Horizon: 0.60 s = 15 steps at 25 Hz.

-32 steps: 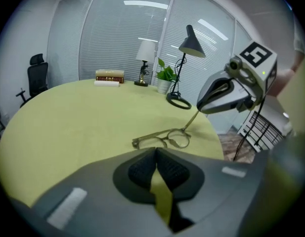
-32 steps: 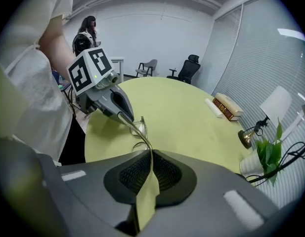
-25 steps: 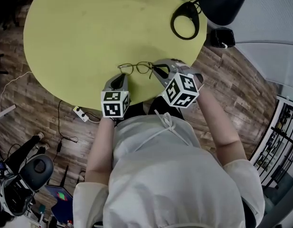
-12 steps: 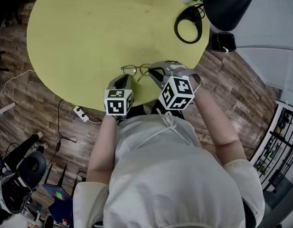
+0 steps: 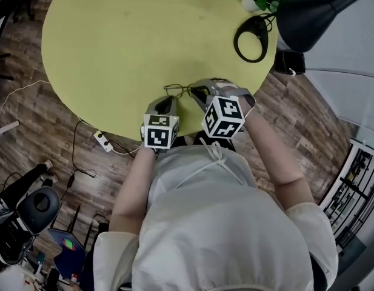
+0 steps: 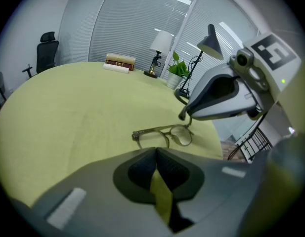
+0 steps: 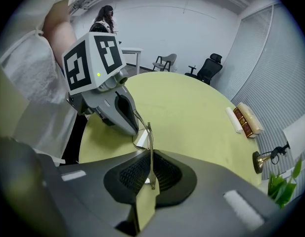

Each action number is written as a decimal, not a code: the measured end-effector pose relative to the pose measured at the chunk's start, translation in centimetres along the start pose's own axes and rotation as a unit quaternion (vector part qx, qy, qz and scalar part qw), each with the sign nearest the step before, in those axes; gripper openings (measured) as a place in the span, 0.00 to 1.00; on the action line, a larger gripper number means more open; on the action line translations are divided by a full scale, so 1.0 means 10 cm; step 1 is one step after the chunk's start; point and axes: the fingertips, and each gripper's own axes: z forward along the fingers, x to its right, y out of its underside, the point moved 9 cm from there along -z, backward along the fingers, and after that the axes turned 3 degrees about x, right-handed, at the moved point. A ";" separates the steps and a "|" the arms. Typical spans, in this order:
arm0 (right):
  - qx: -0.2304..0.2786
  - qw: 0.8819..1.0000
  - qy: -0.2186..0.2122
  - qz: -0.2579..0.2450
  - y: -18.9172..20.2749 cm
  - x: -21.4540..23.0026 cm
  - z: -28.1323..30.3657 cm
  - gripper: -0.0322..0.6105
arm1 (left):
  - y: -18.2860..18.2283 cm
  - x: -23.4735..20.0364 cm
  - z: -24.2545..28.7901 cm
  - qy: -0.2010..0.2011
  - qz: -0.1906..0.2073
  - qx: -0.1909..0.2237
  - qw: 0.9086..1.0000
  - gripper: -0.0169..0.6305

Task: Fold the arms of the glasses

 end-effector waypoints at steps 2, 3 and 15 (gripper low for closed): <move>-0.004 1.000 -0.006 -0.001 -0.01 0.01 0.06 0.07 | 0.00 -0.01 0.01 0.001 -0.001 -0.001 1.000 0.04; -0.005 1.000 -0.009 -0.002 -0.02 0.01 0.08 0.07 | 0.00 -0.01 0.01 0.002 -0.001 -0.002 1.000 0.04; -0.007 0.999 -0.034 0.019 -0.02 0.00 0.31 0.07 | 0.02 -0.02 0.01 0.009 -0.011 -0.006 1.000 0.04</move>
